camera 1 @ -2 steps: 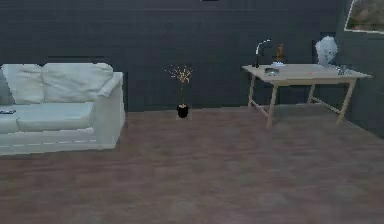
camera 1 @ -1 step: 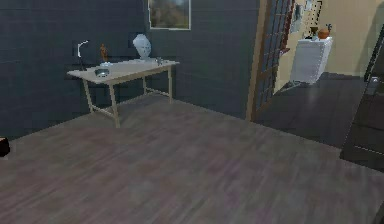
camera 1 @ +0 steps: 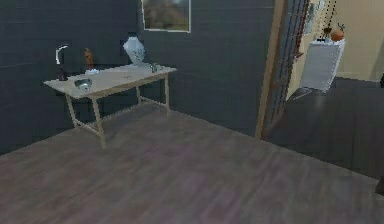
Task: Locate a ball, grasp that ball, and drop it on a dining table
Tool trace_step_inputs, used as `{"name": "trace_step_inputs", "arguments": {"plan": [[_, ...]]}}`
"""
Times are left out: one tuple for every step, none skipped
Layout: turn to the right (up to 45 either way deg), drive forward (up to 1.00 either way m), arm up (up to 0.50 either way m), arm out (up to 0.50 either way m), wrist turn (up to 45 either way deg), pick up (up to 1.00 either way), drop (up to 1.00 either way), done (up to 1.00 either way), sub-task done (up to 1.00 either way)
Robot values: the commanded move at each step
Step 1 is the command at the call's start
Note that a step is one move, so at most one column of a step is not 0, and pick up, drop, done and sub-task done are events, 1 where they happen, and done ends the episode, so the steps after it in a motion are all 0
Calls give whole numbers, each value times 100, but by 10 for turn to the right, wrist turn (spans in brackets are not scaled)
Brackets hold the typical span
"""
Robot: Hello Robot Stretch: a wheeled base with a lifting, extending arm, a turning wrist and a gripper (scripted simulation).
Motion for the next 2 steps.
{"name": "trace_step_inputs", "arguments": {"plan": [[360,0,0,0,0,0,0,0,0],[0,100,0,0,0,0,0,0,0]]}}
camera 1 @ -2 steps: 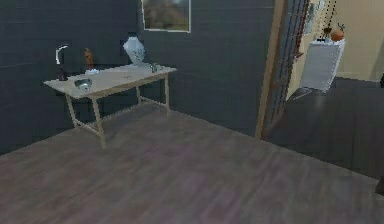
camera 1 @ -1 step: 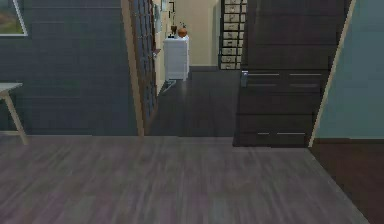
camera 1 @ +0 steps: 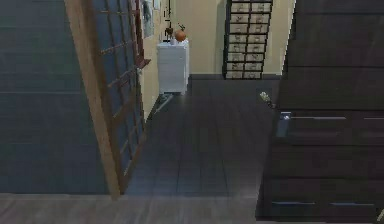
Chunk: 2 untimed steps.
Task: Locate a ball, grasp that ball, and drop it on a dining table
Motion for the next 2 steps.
{"name": "trace_step_inputs", "arguments": {"plan": [[0,100,0,0,0,0,0,0,0],[60,0,0,0,0,0,0,0,0]]}}
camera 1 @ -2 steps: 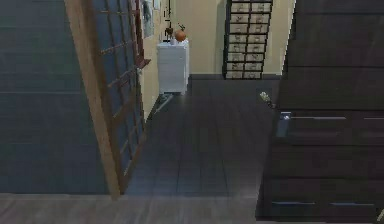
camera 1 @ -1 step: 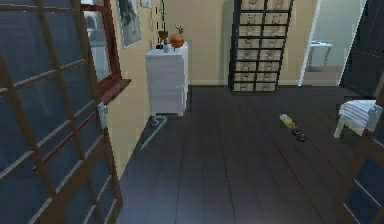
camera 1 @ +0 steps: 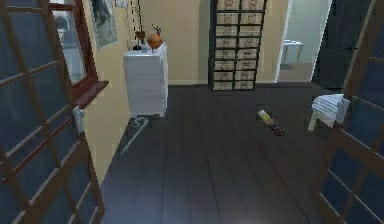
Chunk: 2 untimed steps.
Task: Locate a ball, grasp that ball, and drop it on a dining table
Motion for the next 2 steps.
{"name": "trace_step_inputs", "arguments": {"plan": [[0,45,0,0,0,0,0,0,0],[0,100,0,0,0,0,0,0,0]]}}
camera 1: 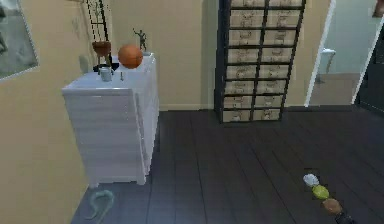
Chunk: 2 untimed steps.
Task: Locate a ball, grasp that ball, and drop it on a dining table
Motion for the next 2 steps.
{"name": "trace_step_inputs", "arguments": {"plan": [[0,100,0,0,0,0,0,0,0],[-30,0,0,0,0,0,0,0,0]]}}
